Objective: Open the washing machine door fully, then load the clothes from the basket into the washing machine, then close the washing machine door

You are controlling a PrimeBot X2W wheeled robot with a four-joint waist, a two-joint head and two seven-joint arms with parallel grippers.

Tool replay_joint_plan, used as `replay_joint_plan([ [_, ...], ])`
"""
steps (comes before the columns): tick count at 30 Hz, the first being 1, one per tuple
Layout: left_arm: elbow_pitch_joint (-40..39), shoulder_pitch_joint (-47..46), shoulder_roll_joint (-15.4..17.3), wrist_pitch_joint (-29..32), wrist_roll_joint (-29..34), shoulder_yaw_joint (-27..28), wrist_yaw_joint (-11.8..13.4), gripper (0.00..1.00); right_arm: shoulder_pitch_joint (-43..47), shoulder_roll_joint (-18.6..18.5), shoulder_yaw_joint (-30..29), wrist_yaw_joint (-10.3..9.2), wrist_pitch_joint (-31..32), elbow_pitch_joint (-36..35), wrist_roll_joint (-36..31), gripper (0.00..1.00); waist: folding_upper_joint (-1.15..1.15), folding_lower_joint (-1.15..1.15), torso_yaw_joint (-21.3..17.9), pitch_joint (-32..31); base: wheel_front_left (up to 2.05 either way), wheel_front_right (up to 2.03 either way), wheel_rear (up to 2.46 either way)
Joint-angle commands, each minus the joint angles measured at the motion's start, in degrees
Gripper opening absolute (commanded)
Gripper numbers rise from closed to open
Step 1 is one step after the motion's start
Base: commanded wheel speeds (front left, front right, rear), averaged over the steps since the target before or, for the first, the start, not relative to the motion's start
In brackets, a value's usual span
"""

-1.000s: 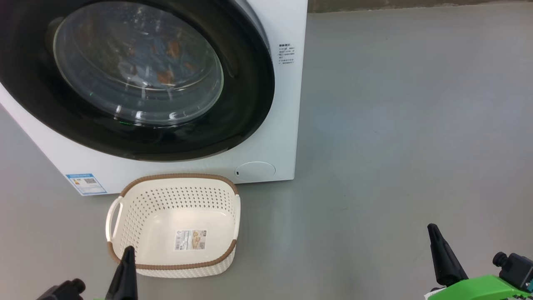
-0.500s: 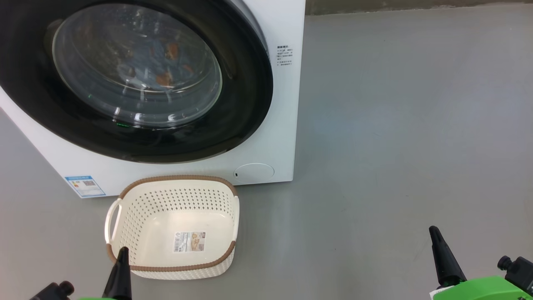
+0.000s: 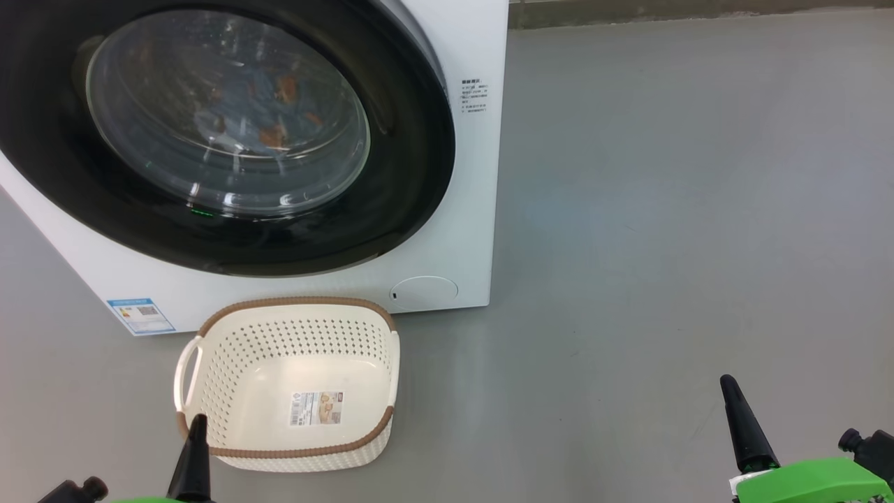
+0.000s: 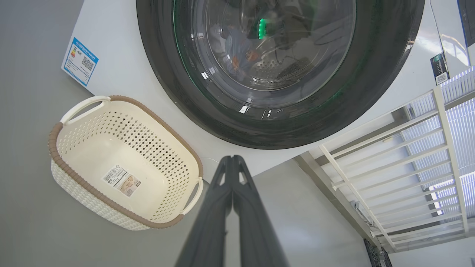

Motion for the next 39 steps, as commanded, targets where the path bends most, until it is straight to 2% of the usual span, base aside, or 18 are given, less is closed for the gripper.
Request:
replay_joint_plan([
  [1, -0.76, -3.07, 0.39, 0.31, -1.86, 1.7, -0.77, 0.0, -2.8, -0.73, 0.31, -0.08, 0.35, -1.03, 2.04, 0.0, 0.0, 0.0, -0.03, -0.03, 0.0, 0.0, 0.0],
  [39, 1.64, -5.64, -0.61, 5.7, -24.99, 6.9, -3.52, 0.0, -5.69, -0.67, -0.39, -0.12, 5.02, 2.33, 25.36, 0.0, 0.0, 0.0, -0.79, -0.82, 0.0, 0.0, 0.0],
])
